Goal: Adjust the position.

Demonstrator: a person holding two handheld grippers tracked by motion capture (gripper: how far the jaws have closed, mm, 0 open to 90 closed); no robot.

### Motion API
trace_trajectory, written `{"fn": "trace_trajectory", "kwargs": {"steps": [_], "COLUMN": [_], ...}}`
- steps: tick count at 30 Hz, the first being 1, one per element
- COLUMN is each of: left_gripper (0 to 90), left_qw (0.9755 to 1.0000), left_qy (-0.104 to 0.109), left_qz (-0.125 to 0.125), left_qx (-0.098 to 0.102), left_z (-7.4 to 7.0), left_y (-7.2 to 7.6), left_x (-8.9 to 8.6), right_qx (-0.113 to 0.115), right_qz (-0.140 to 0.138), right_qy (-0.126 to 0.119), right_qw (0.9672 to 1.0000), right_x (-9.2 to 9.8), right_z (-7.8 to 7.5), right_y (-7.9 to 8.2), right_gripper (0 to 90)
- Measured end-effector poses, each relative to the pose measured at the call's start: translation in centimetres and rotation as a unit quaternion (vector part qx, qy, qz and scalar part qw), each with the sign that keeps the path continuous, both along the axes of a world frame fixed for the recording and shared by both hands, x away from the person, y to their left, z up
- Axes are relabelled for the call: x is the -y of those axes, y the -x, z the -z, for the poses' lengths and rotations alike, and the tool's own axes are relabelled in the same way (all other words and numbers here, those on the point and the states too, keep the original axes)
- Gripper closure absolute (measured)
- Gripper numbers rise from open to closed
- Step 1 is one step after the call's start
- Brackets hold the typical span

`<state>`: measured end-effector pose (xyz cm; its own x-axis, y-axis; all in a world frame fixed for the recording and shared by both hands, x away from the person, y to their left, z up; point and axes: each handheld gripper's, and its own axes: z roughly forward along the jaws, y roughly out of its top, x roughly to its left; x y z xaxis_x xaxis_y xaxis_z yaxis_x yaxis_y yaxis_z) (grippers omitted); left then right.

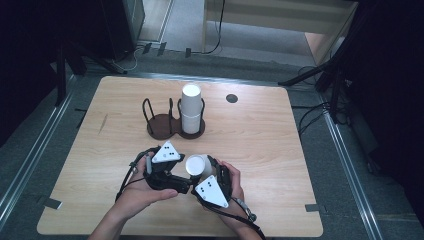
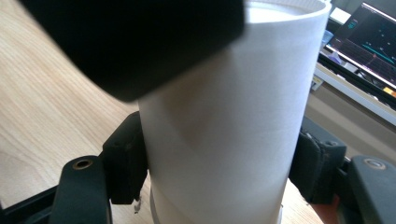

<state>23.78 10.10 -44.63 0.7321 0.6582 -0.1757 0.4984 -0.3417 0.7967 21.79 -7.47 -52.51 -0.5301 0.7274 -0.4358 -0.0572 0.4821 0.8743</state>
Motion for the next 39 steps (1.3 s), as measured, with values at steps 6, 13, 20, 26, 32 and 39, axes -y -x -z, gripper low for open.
{"fn": "trace_trajectory", "kwargs": {"steps": [6, 13, 20, 26, 32, 39], "left_gripper": [20.7, 22.7, 28.0, 30.3, 30.4, 33.8], "left_qw": [1.0, 1.0, 0.9999, 0.9999, 0.9999, 0.9999], "left_qy": [-0.007, -0.007, -0.009, -0.008, -0.007, 0.011], "left_qz": [0.002, 0.005, 0.012, 0.01, 0.005, 0.003], "left_qx": [0.001, 0.003, 0.006, 0.009, 0.009, 0.012], "left_z": [0.13, 0.16, 0.15, 0.04, 0.15, 0.26], "left_y": [0.02, 0.04, 0.25, 0.26, 0.25, 0.08], "left_x": [0.13, 0.1, 0.31, 0.08, 0.19, -0.3], "right_qx": [0.003, 0.003, 0.017, 0.021, 0.026, 0.023], "right_qz": [-0.008, -0.018, -0.028, -0.028, -0.026, -0.03], "right_qy": [-0.001, -0.004, 0.006, 0.008, 0.014, 0.016], "right_qw": [1.0, 0.9998, 0.9994, 0.9994, 0.9992, 0.9992], "right_x": [-0.15, -0.14, -0.29, -0.29, -0.3, -0.14], "right_z": [-0.09, -0.07, -0.04, 0.0, 0.06, -0.09], "right_y": [0.25, 0.3, 0.56, 0.62, 0.66, 0.47], "right_gripper": [30.6, 30.3, 30.4, 30.4, 30.7, 26.1]}}
